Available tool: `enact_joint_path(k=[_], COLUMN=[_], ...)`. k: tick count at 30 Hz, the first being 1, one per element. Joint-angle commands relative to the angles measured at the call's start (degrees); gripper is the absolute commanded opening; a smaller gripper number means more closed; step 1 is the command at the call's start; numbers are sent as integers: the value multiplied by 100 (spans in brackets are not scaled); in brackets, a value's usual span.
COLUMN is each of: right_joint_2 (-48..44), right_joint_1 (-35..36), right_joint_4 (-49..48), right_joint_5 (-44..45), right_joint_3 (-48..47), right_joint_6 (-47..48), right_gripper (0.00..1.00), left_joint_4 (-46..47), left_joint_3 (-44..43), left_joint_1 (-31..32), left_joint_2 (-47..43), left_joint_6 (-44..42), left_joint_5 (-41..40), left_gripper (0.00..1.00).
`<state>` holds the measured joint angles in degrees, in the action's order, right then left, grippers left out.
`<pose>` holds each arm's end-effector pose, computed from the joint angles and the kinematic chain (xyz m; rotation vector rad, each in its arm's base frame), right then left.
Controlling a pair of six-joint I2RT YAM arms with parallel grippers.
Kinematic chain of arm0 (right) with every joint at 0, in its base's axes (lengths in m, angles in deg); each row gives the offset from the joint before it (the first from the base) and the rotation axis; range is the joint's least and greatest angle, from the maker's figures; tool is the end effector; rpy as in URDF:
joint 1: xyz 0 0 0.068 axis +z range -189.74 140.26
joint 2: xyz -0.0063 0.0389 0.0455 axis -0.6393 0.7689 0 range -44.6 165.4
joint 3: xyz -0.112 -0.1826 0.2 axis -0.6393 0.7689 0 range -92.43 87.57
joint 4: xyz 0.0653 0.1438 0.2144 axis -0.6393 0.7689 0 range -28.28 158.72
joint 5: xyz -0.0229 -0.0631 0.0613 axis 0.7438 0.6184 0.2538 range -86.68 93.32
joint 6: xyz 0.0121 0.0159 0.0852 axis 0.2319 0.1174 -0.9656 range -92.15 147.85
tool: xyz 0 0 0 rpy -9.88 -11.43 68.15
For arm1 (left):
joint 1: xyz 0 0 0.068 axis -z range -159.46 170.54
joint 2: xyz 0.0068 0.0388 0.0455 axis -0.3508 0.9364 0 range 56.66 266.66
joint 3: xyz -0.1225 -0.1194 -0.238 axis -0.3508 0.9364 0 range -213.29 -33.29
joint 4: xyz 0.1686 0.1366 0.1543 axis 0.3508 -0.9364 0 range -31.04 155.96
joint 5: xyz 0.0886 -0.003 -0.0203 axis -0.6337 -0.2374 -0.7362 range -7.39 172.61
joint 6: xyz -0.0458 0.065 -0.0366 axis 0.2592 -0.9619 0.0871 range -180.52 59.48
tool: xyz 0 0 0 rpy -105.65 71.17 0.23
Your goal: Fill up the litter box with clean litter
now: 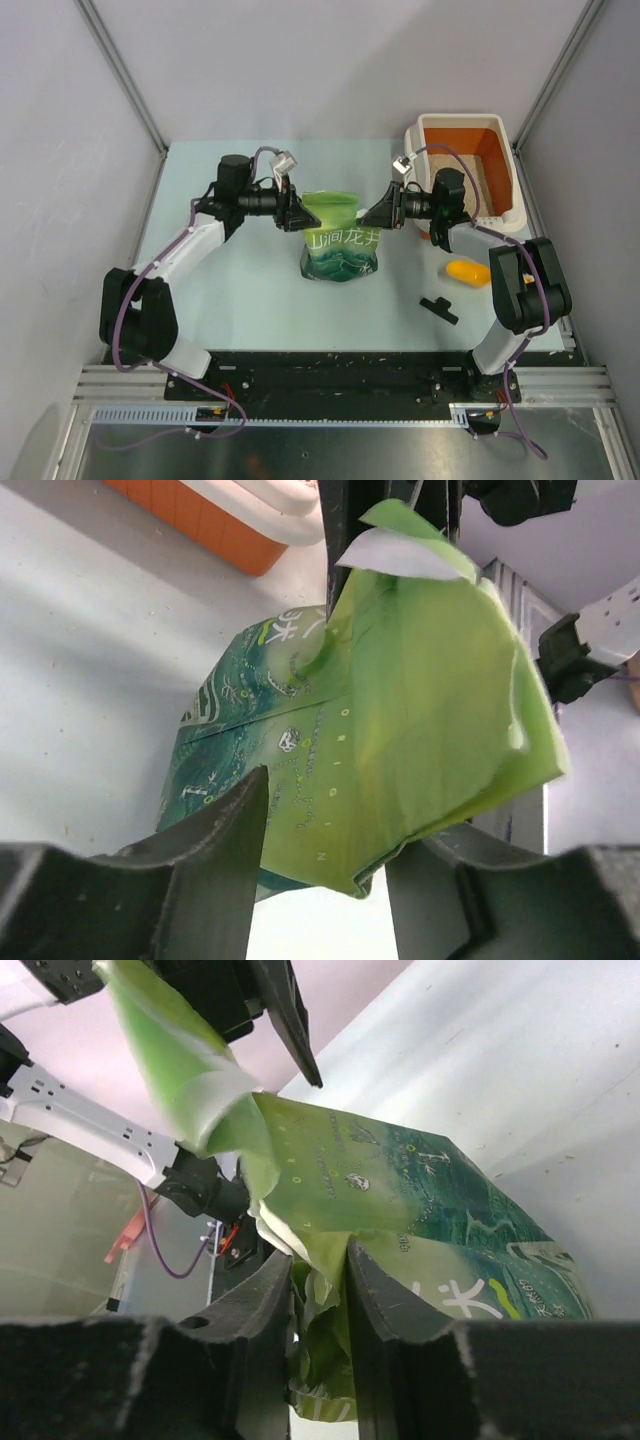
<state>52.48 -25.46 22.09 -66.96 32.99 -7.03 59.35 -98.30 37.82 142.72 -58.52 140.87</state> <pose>0.3503 0.1646 0.2665 -0.7407 1.7026 1.5981 0.3214 -0.1691 0.3105 0.8931 1.8095 -1.2445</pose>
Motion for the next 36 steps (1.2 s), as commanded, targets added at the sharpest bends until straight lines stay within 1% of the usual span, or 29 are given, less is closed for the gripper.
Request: enact_joint_path(k=[1, 2, 3, 4, 6, 8, 9, 11, 13, 14, 16, 17, 18, 20, 22, 23, 25, 26, 27, 28, 30, 31, 33, 35, 36], right_joint_2=[4, 48, 57, 92, 162, 232, 267, 311, 373, 373, 400, 408, 426, 426, 435, 461, 662, 750, 821, 891, 997, 1076, 1155, 1234, 1243], right_joint_1=[66, 57, 31, 13, -4, 22, 31, 92, 118, 110, 101, 75, 57, -48, -127, -197, -242, -277, -286, -303, -338, -347, -347, -347, -347], right_joint_4=[-553, -815, -931, -1054, -1502, -1757, -1793, -1863, -2064, -2126, -2162, -2162, -2154, -2101, -1594, -1582, -1678, -1879, -2020, -1874, -1881, -1716, -1102, 240, 594], right_joint_5=[-73, -65, -39, -30, -3, -3, -29, -47, -12, -3, -29, -47, -91, -117, -196, -318, -512, -661, -706, -758, -925, -970, -1136, -1242, -1286], right_joint_3=[97, 141, 150, 159, 150, 133, 133, 141, 133, 98, 62, 45, -16, -78, -297, -350, -570, -623, -675, -798, -948, -1105, -1282, -1518, -1546], right_joint_6=[-528, -669, -983, -1126, -1572, -1768, -1829, -1918, -2154, -2216, -2287, -2357, -2427, -2612, -2604, -2786, -3129, -3688, -3824, -3851, -4254, -4378, -4492, -4319, -4222], right_gripper=[25, 25, 24, 24, 25, 28, 28, 25, 24, 21, 20, 16, 15, 15, 15, 14, 8, 3, 1, 0, 0, 0, 0, 0, 0], left_joint_4=[248, 265, 274, 274, 310, 327, 327, 353, 380, 389, 397, 406, 398, 398, 398, 398, 389, 415, 406, 398, 406, 398, 363, 275, 179], left_joint_3=[68, 59, 50, 41, 41, 50, 59, 33, -11, -29, -81, -99, -117, -178, -257, -275, -293, -301, -301, -301, -319, -328, -328, -363, -372], left_joint_1=[-84, -128, -224, -277, -426, -479, -480, -480, -480, -480, -480, -480, -488, -515, -541, -559, -585, -603, -603, -594, -612, -612, -603, -629, -629], left_joint_2=[86, 112, 156, 174, 218, 236, 253, 297, 332, 358, 394, 446, 473, 543, 587, 605, 666, 684, 710, 719, 754, 754, 763, 798, 824], left_joint_6=[792, 924, 995, 1091, 1302, 1373, 1373, 1399, 1443, 1444, 1478, 1496, 1522, 1601, 1654, 1663, 1689, 1690, 1698, 1725, 1751, 1795, 1856, 1857, 1796], left_joint_5=[229, 247, 282, 300, 335, 396, 414, 441, 449, 449, 441, 441, 449, 476, 493, 485, 485, 485, 441, 415, 371, 344, 283, 274, 265], left_gripper=[43, 38, 31, 26, 22, 20, 19, 16, 12, 10, 1, 0, 0, 0, 0, 0, 0, 0, 0, 0, 0, 0, 0, 0, 0])
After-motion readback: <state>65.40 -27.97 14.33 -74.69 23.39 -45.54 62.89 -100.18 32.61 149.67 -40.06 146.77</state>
